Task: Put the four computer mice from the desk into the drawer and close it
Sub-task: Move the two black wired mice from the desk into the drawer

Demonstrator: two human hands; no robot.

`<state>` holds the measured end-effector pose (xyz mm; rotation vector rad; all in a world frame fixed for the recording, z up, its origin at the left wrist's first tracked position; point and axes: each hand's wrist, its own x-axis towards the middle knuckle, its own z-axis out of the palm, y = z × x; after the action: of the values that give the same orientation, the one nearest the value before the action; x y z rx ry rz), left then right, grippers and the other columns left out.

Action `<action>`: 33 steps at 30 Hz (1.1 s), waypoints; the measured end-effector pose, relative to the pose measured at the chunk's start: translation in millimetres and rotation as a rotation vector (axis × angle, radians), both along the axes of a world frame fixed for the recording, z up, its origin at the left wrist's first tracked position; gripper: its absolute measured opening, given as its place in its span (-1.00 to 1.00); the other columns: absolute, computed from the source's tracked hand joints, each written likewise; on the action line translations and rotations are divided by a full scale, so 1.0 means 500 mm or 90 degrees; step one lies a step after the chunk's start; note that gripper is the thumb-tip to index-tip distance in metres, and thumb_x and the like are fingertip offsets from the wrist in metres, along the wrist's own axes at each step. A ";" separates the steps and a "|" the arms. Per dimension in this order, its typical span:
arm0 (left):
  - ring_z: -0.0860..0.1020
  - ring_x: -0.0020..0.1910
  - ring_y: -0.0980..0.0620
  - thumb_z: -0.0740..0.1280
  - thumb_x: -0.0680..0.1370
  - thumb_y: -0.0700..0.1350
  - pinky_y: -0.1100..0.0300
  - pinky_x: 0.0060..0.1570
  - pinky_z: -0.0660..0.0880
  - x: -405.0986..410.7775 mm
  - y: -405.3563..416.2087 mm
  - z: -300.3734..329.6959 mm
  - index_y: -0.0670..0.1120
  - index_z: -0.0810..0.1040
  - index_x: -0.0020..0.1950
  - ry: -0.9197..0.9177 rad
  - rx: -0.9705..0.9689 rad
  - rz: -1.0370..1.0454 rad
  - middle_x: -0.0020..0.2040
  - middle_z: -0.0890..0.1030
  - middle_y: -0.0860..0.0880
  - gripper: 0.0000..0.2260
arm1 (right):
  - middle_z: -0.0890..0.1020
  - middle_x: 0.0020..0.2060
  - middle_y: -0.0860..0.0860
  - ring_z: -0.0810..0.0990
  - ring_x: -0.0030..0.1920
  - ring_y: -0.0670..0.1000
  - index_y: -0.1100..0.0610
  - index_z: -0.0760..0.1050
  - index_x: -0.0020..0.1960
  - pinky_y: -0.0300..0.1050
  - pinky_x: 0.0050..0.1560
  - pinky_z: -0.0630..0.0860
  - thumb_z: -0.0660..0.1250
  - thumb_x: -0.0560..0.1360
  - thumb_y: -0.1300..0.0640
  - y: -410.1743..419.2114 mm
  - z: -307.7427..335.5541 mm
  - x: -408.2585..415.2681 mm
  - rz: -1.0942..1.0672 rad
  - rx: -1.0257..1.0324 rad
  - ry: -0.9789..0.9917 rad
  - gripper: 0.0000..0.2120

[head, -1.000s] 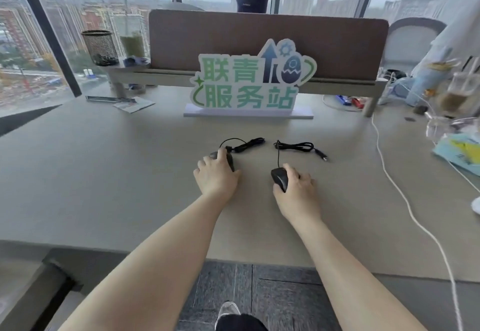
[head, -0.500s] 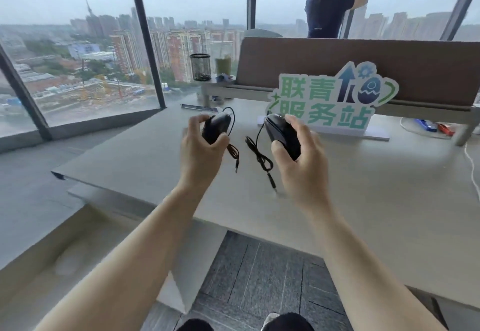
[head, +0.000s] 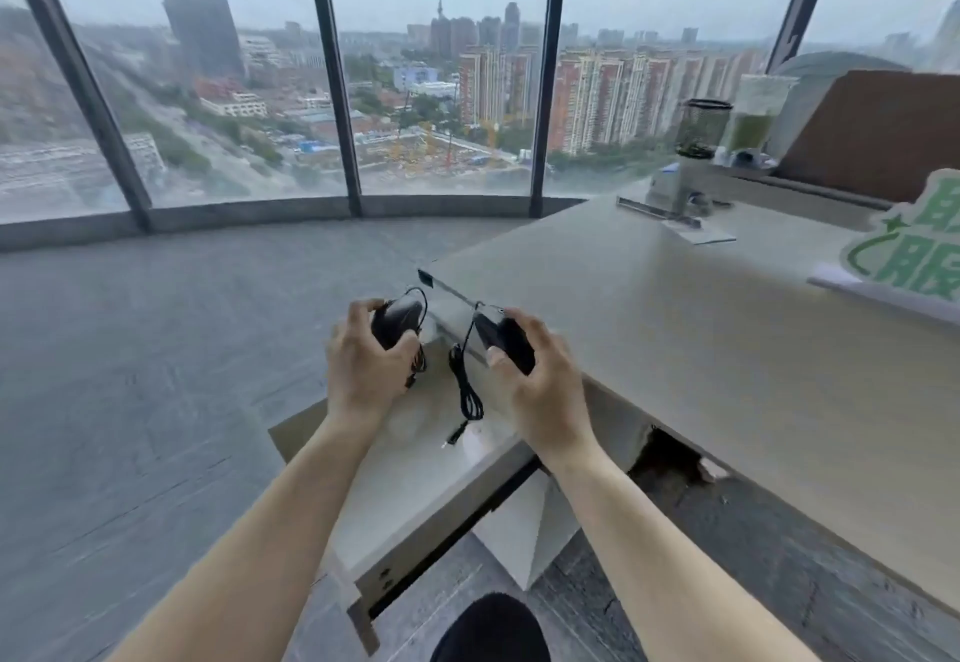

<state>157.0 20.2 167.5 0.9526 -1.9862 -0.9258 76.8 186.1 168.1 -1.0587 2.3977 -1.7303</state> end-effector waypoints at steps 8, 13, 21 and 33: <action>0.31 0.31 -0.28 0.24 0.51 -0.04 -0.06 0.29 0.29 0.026 -0.104 -0.208 0.01 0.28 0.43 -0.321 0.126 0.012 0.31 0.35 -0.24 -0.51 | 0.46 0.22 0.17 0.35 0.26 0.18 -0.07 0.25 0.48 -0.01 0.21 0.33 0.22 0.55 0.01 -0.180 -0.190 0.023 0.029 0.314 -0.113 -0.50; 0.33 0.28 -0.30 0.22 0.54 -0.08 -0.07 0.17 0.39 -0.009 -0.129 -0.296 -0.08 0.31 0.34 -0.536 0.119 -0.016 0.31 0.32 -0.25 -0.63 | 0.43 0.28 0.23 0.32 0.32 0.27 0.01 0.21 0.44 0.08 0.26 0.37 0.19 0.48 0.11 -0.253 -0.271 0.016 0.057 0.570 -0.114 -0.47; 0.41 0.33 -0.27 0.42 0.44 -0.02 -0.06 0.17 0.46 -0.019 -0.157 -0.380 -0.06 0.29 0.37 -0.726 0.210 -0.072 0.35 0.34 -0.18 -0.44 | 0.46 0.27 0.18 0.54 0.20 0.19 0.03 0.23 0.38 -0.02 -0.08 0.43 0.34 0.49 0.08 -0.291 -0.354 0.011 0.125 0.758 -0.094 -0.49; 0.53 0.19 -0.12 0.16 0.56 -0.05 0.02 0.14 0.45 0.072 -0.176 -0.269 -0.06 0.51 0.27 -0.294 0.056 0.023 0.24 0.56 -0.12 -0.68 | 0.66 -0.08 0.03 0.59 -0.06 0.08 0.09 0.56 0.07 -0.06 -0.08 0.49 0.19 0.54 0.15 -0.167 -0.270 0.043 0.052 0.358 -0.060 -0.80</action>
<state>193.1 -67.7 33.0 1.3431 -2.3096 -0.8323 98.4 102.4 33.2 -0.9417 2.5013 -0.9533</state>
